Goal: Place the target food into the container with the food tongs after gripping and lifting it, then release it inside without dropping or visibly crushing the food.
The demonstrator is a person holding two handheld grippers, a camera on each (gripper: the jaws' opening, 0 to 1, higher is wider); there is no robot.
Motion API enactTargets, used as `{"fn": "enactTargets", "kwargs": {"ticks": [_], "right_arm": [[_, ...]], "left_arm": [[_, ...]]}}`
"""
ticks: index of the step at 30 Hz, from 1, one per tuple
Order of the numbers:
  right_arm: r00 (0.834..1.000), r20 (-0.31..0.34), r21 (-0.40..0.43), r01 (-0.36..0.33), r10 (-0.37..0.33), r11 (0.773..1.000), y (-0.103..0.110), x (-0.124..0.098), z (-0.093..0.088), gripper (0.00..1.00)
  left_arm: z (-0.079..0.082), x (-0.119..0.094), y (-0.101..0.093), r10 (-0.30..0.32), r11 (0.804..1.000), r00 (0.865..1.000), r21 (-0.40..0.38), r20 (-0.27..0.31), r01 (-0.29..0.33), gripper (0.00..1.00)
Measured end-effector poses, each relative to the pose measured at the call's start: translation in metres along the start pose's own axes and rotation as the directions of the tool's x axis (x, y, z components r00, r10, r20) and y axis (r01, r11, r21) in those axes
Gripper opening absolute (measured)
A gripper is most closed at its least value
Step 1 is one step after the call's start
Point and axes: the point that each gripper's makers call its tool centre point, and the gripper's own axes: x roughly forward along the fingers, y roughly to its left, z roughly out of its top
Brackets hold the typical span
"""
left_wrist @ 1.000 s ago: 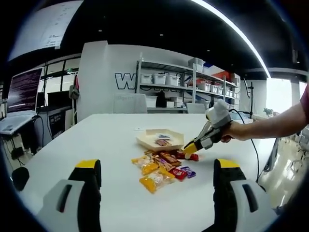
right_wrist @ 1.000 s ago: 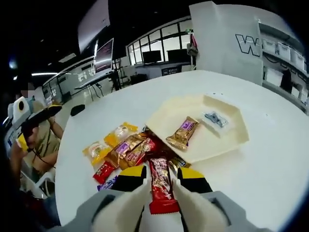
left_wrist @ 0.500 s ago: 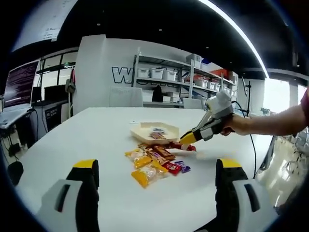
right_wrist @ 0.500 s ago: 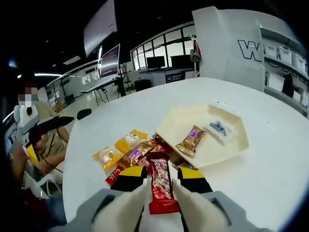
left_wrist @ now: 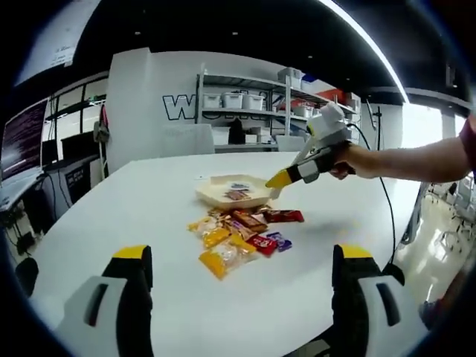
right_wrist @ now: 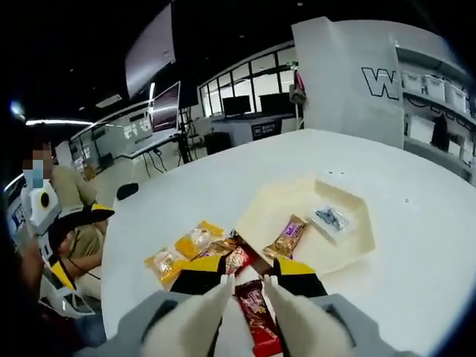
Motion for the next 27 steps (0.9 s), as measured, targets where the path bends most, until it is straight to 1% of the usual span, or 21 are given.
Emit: {"fn": "enactTargets", "kwargs": {"ticks": [1, 3, 6, 8, 9, 10, 12, 13, 14, 18, 19, 20, 21, 22, 23, 24, 25, 26, 27], "right_arm": [[1.0, -0.008, -0.012, 0.003, -0.003, 1.0, -0.001, 0.001, -0.004, 0.2], [0.999, -0.045, -0.02, -0.001, 0.001, 1.0, -0.001, 0.001, -0.015, 0.21], [0.997, -0.074, -0.109, -0.021, 0.013, 0.994, 0.002, 0.002, -0.03, 0.23], [0.996, -0.086, -0.142, 0.005, -0.017, 0.99, -0.002, 0.004, -0.037, 0.24], [0.994, -0.104, -0.18, 0.012, -0.031, 0.984, -0.005, 0.006, -0.042, 0.24], [0.993, -0.114, -0.191, 0.012, -0.034, 0.982, -0.005, 0.008, -0.046, 0.24], [0.98, -0.19, -0.231, 0.008, -0.053, 0.973, -0.007, 0.012, -0.065, 0.22], [0.992, -0.124, -0.197, -0.007, -0.018, 0.98, -0.002, 0.01, -0.05, 0.22], [0.992, -0.121, -0.181, 0.018, -0.041, 0.983, -0.005, 0.009, -0.048, 0.21], [0.989, -0.126, -0.193, 0.056, -0.082, 0.98, -0.001, 0.009, -0.048, 0.17], [0.987, -0.124, -0.269, 0.066, -0.103, 0.961, -0.001, 0.008, -0.046, 0.17], [0.987, -0.118, -0.294, 0.068, -0.107, 0.953, 0.0, 0.007, -0.044, 0.17], [0.991, -0.107, -0.274, 0.045, -0.077, 0.961, 0.008, 0.007, -0.041, 0.17], [0.995, -0.085, -0.223, 0.039, -0.059, 0.974, 0.013, 0.006, -0.035, 0.17], [0.998, -0.06, -0.158, 0.009, -0.019, 0.987, 0.02, 0.005, -0.027, 0.17], [0.999, -0.045, -0.142, 0.01, -0.016, 0.99, 0.021, 0.004, -0.022, 0.18], [1.0, 0.001, -0.169, 0.026, -0.026, 0.985, 0.02, 0.001, -0.01, 0.18], [1.0, -0.01, -0.182, 0.026, -0.029, 0.983, 0.021, -0.001, -0.009, 0.18], [1.0, 0.004, -0.189, 0.03, -0.03, 0.981, 0.022, -0.002, -0.004, 0.18]], "left_arm": [[0.0, 0.0, 0.0, 0.001, 1.0, 1.0, -0.003, 0.002, -0.001, 0.99], [0.001, 0.0, 0.0, 0.0, 1.0, 1.0, -0.003, 0.005, 0.0, 0.99], [0.002, 0.0, 0.0, -0.001, 1.0, 1.0, -0.003, 0.008, 0.001, 0.99], [0.002, 0.001, 0.0, 0.0, 1.0, 1.0, -0.005, 0.009, 0.0, 0.99], [0.001, 0.001, 0.0, 0.0, 1.0, 1.0, -0.007, 0.009, 0.001, 0.99], [0.001, 0.001, 0.0, -0.001, 1.0, 1.0, -0.008, 0.011, 0.001, 0.99], [0.002, 0.0, -0.001, -0.006, 1.0, 1.0, -0.016, 0.019, 0.006, 0.98], [0.004, -0.001, -0.002, -0.009, 1.0, 1.0, -0.018, 0.028, 0.009, 0.98], [0.005, -0.001, -0.002, -0.009, 1.0, 0.999, -0.021, 0.033, 0.01, 0.98], [0.009, -0.001, -0.001, -0.009, 0.999, 0.999, -0.032, 0.048, 0.01, 0.97], [0.011, -0.001, 0.0, -0.007, 0.999, 0.998, -0.035, 0.055, 0.009, 0.97], [0.013, -0.002, 0.0, -0.007, 0.999, 0.998, -0.04, 0.063, 0.009, 0.97], [0.015, -0.002, 0.0, -0.009, 0.999, 0.998, -0.047, 0.068, 0.012, 0.97], [0.016, -0.001, 0.0, -0.015, 0.998, 0.997, -0.055, 0.071, 0.019, 0.97], [0.017, 0.0, 0.001, -0.016, 0.998, 0.997, -0.058, 0.07, 0.02, 0.97], [0.017, 0.0, 0.001, -0.015, 0.998, 0.997, -0.058, 0.07, 0.019, 0.97], [0.018, 0.0, 0.002, -0.011, 0.998, 0.997, -0.055, 0.07, 0.014, 0.97], [0.019, 0.0, 0.001, -0.01, 0.998, 0.997, -0.053, 0.072, 0.014, 0.96], [0.019, 0.0, 0.001, -0.01, 0.998, 0.997, -0.053, 0.074, 0.014, 0.96]]}}
